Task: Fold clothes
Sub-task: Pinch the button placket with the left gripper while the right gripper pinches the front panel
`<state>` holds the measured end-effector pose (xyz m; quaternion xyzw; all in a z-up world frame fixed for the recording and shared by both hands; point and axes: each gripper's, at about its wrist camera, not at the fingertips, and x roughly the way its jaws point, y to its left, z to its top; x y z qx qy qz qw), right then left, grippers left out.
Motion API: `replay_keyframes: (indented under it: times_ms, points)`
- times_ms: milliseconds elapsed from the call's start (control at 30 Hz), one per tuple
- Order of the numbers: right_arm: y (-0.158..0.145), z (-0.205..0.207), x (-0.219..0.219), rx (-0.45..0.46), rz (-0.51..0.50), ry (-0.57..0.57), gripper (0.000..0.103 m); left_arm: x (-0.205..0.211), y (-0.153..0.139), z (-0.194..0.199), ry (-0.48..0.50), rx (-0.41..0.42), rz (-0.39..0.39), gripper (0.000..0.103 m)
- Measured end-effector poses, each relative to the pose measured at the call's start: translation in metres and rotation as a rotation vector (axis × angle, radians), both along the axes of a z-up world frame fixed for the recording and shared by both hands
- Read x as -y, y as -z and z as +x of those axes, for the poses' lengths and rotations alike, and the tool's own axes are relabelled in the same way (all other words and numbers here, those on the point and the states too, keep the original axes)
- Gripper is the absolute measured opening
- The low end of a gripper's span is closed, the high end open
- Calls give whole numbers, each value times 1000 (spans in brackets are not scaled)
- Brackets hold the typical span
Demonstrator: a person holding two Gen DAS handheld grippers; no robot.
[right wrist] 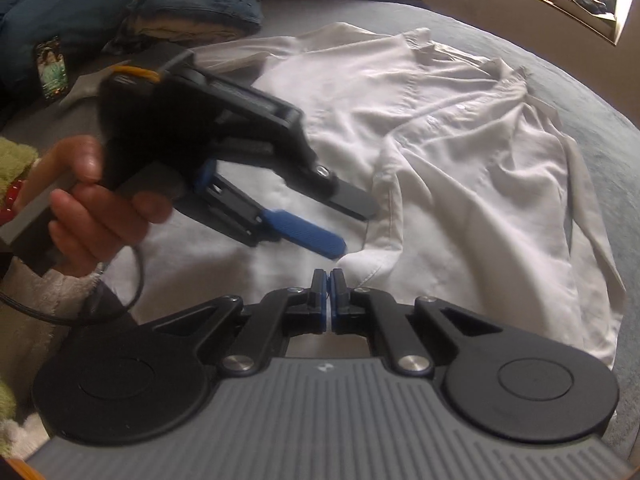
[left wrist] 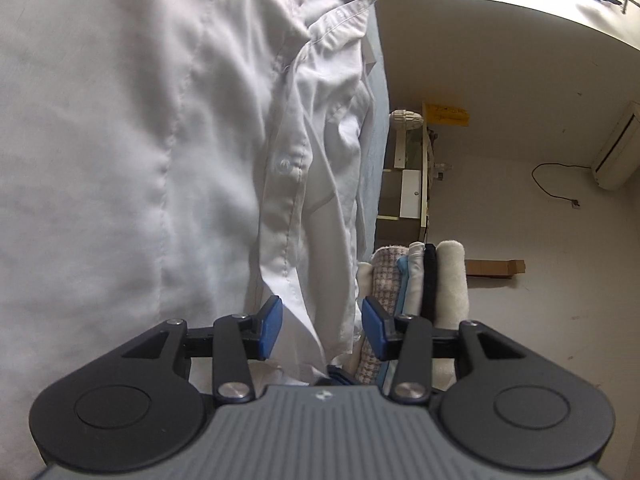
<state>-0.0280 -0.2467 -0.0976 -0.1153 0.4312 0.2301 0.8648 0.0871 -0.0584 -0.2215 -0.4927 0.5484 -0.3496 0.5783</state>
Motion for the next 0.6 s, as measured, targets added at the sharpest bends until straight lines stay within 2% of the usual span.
replay_keyframes:
  times_ms: [167,267,300,333,367,400,500,567,600]
  points:
    - [-8,-1,-12,-1,8,-25,0,1,-1,0,17,5,-17,46]
    - [-6,-2,-20,-4,-9,-42,0,2,-1,-1,33,14,20,41]
    - [-5,-3,-22,-5,-8,-42,0,3,-1,-1,40,17,35,32]
    - [-5,-4,-24,-5,-7,-36,0,4,0,-2,49,20,56,16]
    - [-5,-4,-24,-5,-6,-28,0,6,0,-2,60,23,81,7]
    - [-4,-5,-25,-5,-4,-17,1,7,1,-3,68,26,104,3]
    - [-5,-5,-17,-34,19,50,4,11,0,-6,88,53,146,2]
    - [-5,-6,-3,-67,49,124,14,12,-4,-8,96,76,157,2]
    - [-5,-7,8,-79,76,177,27,13,-5,-8,97,85,156,2]
